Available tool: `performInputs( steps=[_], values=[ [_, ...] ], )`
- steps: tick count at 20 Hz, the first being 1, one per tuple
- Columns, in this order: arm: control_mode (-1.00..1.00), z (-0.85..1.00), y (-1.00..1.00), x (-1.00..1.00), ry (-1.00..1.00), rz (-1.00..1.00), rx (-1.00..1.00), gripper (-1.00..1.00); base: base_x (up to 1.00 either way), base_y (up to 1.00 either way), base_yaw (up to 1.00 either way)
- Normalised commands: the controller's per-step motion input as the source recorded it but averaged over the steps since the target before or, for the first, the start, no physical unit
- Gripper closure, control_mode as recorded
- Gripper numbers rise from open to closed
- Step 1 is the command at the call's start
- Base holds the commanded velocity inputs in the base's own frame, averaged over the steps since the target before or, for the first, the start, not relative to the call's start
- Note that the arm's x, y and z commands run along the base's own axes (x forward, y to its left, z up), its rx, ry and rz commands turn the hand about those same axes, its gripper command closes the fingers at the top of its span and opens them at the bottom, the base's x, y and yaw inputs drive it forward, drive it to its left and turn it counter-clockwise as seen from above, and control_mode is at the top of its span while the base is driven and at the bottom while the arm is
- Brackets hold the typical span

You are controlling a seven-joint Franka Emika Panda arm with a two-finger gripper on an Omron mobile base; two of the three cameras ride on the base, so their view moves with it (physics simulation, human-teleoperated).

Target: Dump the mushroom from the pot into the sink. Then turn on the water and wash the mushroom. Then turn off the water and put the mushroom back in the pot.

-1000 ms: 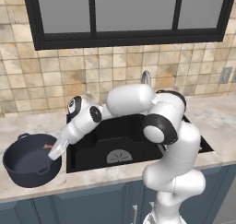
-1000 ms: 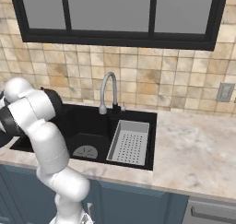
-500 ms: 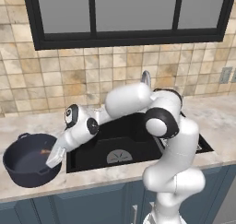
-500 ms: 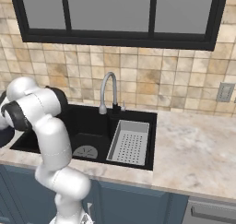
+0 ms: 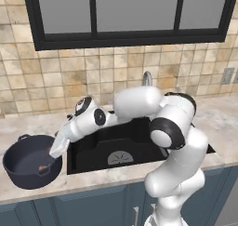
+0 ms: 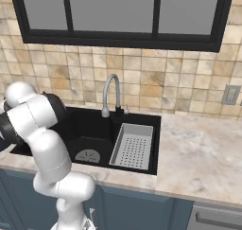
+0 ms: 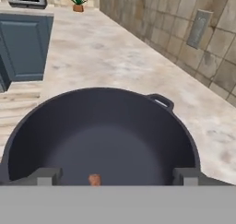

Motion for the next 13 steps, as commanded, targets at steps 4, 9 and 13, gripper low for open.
performInputs(
  steps=[4,9,13],
  values=[
    [-1.00,1.00,-0.02,0.04,-0.01,0.01,-0.04,-1.00,0.00,0.00,0.00],
    [-1.00,1.00,-0.30,0.00,0.05,-0.16,-0.13,-1.00,0.00,0.00,0.00],
    [-1.00,1.00,-0.52,0.00,0.19,-0.24,-0.03,-1.00,0.00,0.00,0.00]
  ],
)
